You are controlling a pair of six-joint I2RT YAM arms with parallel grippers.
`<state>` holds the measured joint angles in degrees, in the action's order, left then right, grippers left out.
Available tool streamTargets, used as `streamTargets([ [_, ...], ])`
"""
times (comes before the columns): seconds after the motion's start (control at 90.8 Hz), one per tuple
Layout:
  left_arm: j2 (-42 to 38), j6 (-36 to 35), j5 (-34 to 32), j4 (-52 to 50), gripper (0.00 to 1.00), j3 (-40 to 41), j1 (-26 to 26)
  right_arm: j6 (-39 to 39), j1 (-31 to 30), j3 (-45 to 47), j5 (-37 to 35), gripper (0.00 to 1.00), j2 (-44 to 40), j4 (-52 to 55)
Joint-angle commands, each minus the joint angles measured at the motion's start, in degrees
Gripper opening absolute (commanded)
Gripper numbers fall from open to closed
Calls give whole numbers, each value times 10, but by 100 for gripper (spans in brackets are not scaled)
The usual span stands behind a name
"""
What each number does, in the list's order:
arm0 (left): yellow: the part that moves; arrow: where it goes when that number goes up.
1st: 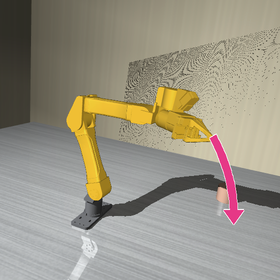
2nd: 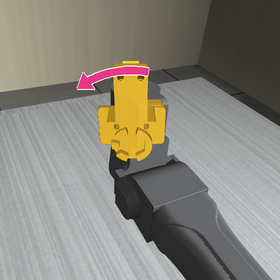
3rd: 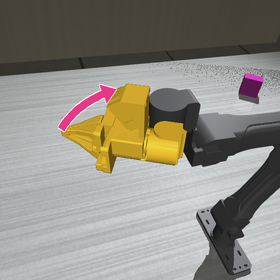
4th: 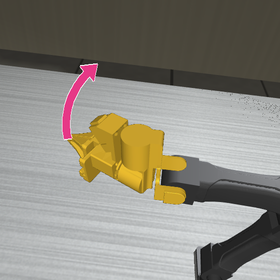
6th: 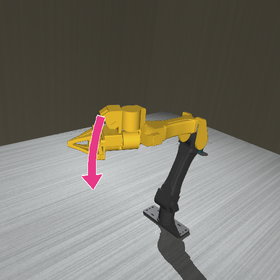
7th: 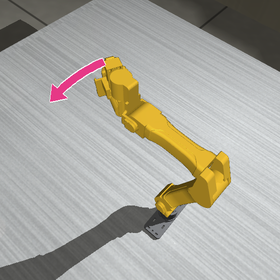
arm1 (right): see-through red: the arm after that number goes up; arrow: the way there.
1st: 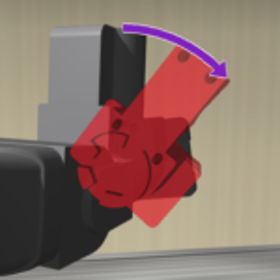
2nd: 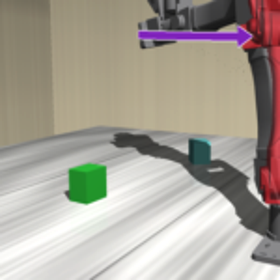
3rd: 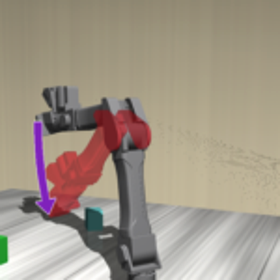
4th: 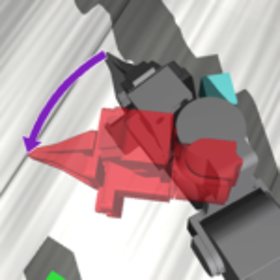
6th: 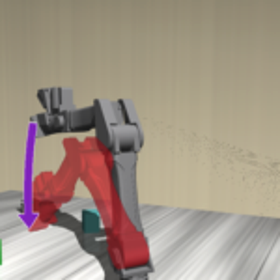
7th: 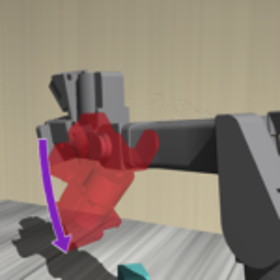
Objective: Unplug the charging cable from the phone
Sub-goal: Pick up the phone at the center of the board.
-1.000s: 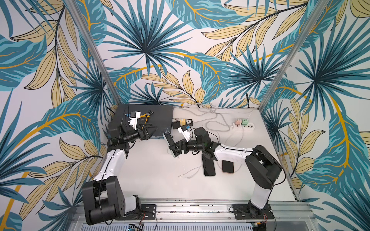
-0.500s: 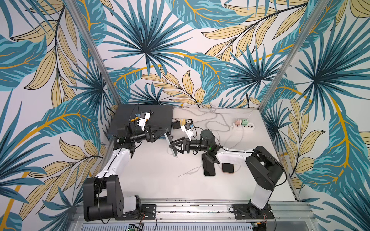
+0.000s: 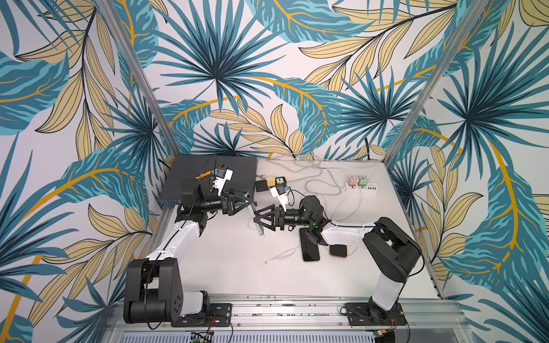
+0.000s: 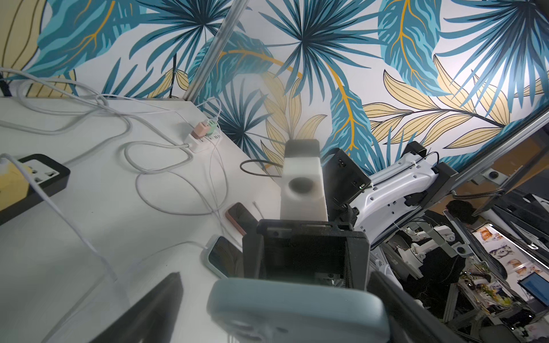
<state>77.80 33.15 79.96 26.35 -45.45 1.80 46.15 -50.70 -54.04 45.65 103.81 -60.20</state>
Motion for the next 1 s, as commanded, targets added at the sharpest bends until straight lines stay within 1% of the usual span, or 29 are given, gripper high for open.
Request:
streamTargets([
  [0.0,6,9,12,17,99,6,-7,-5,-4,6,10,56,-19,-85],
  [0.187,8,15,21,18,86,4,-9,-11,-3,9,3,56,-14,-83],
  [0.331,7,18,30,22,82,4,-12,-12,-2,10,1,56,-13,-84],
  [0.441,6,19,29,26,75,4,-14,-12,-3,10,1,57,-13,-83],
  [0.551,4,19,20,31,70,5,-13,-13,-3,12,1,60,-14,-81],
  [0.661,3,18,17,31,62,5,-14,-16,-2,11,1,65,-16,-68],
  [0.826,2,18,13,32,49,5,-14,-23,-2,5,6,77,-19,-34],
  [0.87,3,18,12,32,44,5,-13,-25,-2,6,7,80,-20,-27],
  [0.926,3,18,11,33,35,5,-13,-31,-2,7,10,85,-24,-9],
  [0.992,3,17,9,34,30,4,-13,-41,-2,10,13,88,-28,14],
])
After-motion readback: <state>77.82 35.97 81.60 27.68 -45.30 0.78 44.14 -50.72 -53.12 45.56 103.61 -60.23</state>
